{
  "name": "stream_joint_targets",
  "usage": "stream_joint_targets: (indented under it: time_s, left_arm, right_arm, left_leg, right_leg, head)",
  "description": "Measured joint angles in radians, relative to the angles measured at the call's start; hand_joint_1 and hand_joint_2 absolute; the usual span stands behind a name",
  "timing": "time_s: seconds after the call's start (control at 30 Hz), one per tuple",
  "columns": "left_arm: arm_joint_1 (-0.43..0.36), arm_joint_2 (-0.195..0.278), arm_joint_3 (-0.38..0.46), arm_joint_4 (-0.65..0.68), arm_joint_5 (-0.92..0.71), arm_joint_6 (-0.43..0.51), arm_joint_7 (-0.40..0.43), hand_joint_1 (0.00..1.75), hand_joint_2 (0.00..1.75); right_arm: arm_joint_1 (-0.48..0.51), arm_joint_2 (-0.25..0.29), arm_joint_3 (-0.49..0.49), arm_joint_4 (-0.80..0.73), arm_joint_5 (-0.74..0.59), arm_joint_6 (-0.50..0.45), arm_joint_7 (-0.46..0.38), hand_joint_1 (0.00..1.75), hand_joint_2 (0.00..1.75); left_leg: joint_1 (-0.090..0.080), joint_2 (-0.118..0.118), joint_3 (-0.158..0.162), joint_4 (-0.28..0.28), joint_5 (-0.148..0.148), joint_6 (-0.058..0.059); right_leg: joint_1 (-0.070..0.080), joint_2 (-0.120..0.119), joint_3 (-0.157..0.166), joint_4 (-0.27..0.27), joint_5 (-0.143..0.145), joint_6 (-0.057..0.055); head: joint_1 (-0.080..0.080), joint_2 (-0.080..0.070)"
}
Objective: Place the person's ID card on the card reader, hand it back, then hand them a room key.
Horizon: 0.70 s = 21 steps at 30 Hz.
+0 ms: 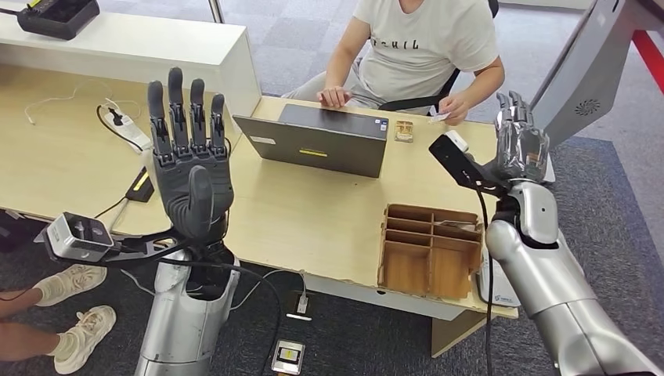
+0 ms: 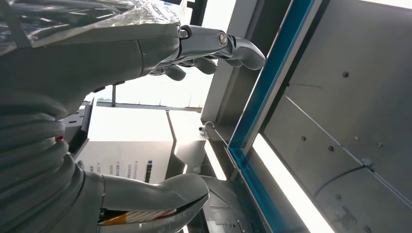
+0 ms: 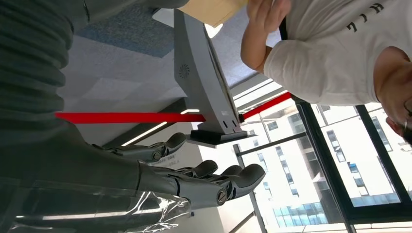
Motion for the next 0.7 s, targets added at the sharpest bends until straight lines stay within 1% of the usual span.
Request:
stream_joint_targets:
  time_s: [0.17, 0.43, 0.57, 0.7]
  left_arm:
    - [0.008, 0.011, 0.004, -0.006, -0.005, 0.043, -0.001, 0.0, 1.75]
    - [0.041, 0.043, 0.007, -0.048, -0.011, 0.128, -0.002, 0.0, 1.75]
    - [0.06, 0.06, 0.007, -0.077, -0.02, 0.161, -0.002, 0.0, 1.75]
    - [0.076, 0.072, 0.006, -0.105, -0.032, 0.185, -0.002, 0.0, 1.75]
  right_arm:
    - [0.102, -0.023, 0.0, -0.189, -0.034, -0.011, -0.008, 0.0, 1.75]
    - [0.334, -0.056, -0.005, -0.517, -0.106, -0.077, -0.047, 0.0, 1.75]
    - [0.447, -0.064, -0.019, -0.64, -0.156, -0.131, -0.075, 0.0, 1.75]
    - [0.546, -0.064, -0.037, -0.726, -0.201, -0.178, -0.108, 0.0, 1.75]
  left_leg:
    - [0.0, 0.0, 0.0, 0.0, 0.0, 0.0]
    - [0.0, 0.0, 0.0, 0.0, 0.0, 0.0]
    - [0.0, 0.0, 0.0, -0.001, 0.0, 0.0]
    - [0.0, 0.0, 0.0, -0.001, 0.0, 0.0]
  right_leg:
    - [0.0, 0.0, 0.0, 0.0, 0.0, 0.0]
    - [0.0, 0.0, 0.0, 0.0, -0.001, 0.0]
    - [0.0, 0.0, 0.0, 0.0, -0.001, 0.0]
    - [0.0, 0.0, 0.0, 0.0, -0.001, 0.0]
  head:
    - [0.0, 0.0]
    - [0.0, 0.0]
    - [0.0, 0.0]
    - [0.0, 0.0]
